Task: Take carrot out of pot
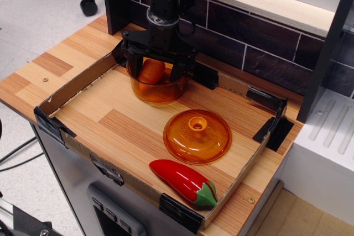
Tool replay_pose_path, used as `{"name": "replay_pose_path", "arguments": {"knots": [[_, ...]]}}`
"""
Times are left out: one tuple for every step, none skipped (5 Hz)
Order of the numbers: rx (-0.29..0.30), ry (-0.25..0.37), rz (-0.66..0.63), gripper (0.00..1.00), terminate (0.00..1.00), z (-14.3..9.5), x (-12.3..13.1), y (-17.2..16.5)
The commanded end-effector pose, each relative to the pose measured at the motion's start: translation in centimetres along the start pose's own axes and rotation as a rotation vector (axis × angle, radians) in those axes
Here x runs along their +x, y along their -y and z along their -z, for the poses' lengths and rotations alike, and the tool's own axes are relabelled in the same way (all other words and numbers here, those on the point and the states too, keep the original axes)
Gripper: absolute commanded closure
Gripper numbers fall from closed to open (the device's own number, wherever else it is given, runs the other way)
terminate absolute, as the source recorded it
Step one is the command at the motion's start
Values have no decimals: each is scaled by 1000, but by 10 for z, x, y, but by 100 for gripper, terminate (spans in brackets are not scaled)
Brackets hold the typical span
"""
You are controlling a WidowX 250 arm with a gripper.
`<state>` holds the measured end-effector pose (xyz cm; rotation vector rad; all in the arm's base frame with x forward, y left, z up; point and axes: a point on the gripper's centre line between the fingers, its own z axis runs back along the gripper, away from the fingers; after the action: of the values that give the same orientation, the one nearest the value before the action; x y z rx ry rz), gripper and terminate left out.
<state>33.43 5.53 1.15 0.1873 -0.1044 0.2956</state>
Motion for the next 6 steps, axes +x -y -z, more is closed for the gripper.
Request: {"name": "replay_pose_path", "arguments": {"knots": [[-24, 61, -61, 100, 0, -24, 8, -8], [3, 105, -80, 100, 0, -36, 7, -14], [0, 161, -112, 100, 0, -58, 5, -22], [-10, 224, -155, 100, 0, -85, 3, -26], [-48, 203, -102, 100, 0, -94, -16, -23], [-89, 117, 0, 100, 0, -90, -37, -21]]}}
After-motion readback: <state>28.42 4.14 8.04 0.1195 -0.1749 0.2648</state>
